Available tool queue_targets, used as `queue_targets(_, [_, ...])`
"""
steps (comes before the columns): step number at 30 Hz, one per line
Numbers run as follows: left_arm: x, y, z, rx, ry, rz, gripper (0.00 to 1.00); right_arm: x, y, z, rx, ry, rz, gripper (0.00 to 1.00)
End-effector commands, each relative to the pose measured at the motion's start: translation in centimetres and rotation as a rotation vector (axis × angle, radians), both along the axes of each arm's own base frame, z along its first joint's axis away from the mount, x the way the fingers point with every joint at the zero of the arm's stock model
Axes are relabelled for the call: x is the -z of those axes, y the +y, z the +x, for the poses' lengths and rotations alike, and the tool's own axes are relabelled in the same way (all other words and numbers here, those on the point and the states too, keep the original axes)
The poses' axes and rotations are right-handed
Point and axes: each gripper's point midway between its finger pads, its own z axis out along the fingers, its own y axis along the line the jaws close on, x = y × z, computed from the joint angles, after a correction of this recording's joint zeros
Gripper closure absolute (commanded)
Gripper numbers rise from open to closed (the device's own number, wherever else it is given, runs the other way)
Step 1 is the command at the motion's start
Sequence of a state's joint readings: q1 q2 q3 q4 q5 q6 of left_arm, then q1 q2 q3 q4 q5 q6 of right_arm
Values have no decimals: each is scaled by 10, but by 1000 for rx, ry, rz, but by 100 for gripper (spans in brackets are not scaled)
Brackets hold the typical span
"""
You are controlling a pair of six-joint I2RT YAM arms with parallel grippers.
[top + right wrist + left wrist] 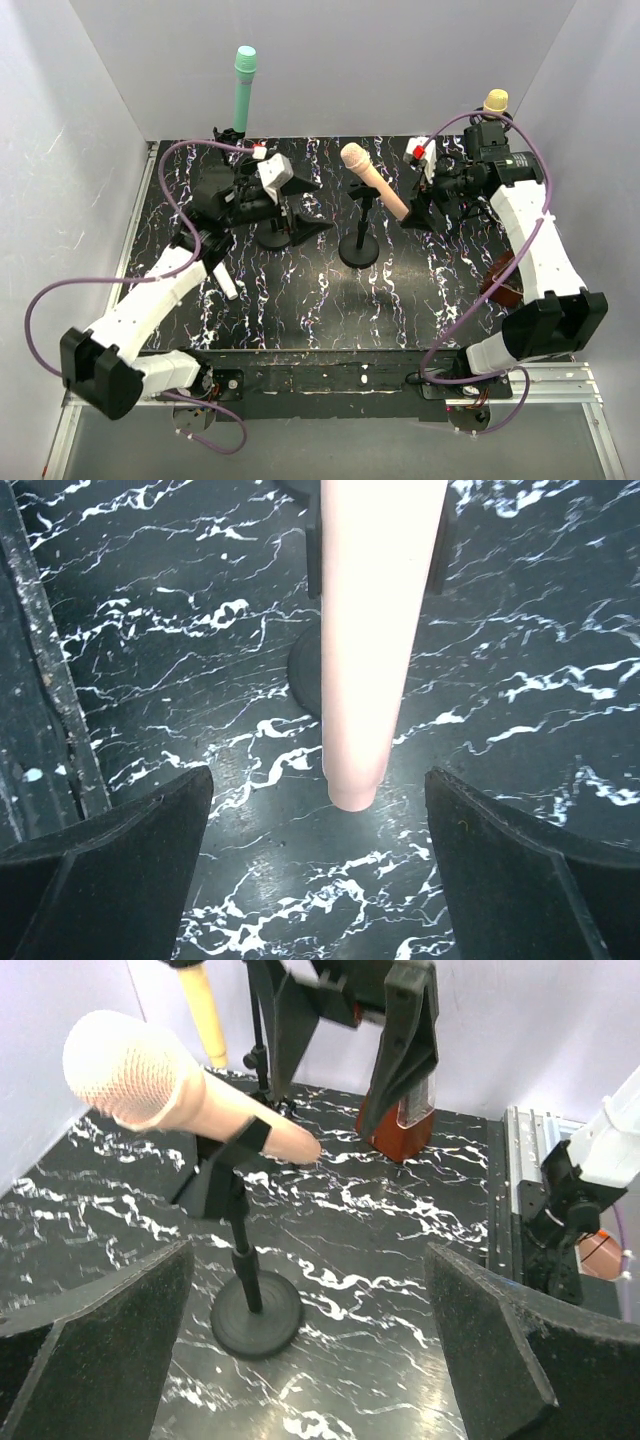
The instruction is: Attach the microphones to the stand
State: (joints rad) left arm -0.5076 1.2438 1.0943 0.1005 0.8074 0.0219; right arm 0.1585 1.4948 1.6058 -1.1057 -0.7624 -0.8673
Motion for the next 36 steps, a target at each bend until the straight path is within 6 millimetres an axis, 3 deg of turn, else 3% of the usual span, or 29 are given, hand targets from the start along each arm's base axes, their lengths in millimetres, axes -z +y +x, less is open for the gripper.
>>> queue_targets(1, [1,22,-21,-102,120,-34,2,-36,-3,4,34,-133,40,6])
queue_targets(5, [11,39,-38,-166,170,-54,2,-63,-7,3,69,-195,75,6])
queue_targets(6, [22,44,-41,-190,206,-39,2,-70,-8,1,78,-203,96,6])
queue_targets(11, [39,59,-54,-253,261,-46,2,-115,-12,-6,154,-184,327,6])
queue_targets(14, [44,65,-56,-284,281,-66,2,-130,-18,-9,190,-194,392,2])
queue_targets(20, [58,76,-49,-384,334,-78,2,-129,-9,-20,61,-205,412,2])
queue_targets(28, [85,84,-43,-469,403,-65,2,-111,7,-11,-28,-237,279,2])
queue_targets(31, [88,86,-44,-478,412,-64,2,-99,18,0,-54,-245,213,2])
queue_targets(36, [92,91,-46,-500,410,-62,2,-96,36,26,-65,-245,212,2])
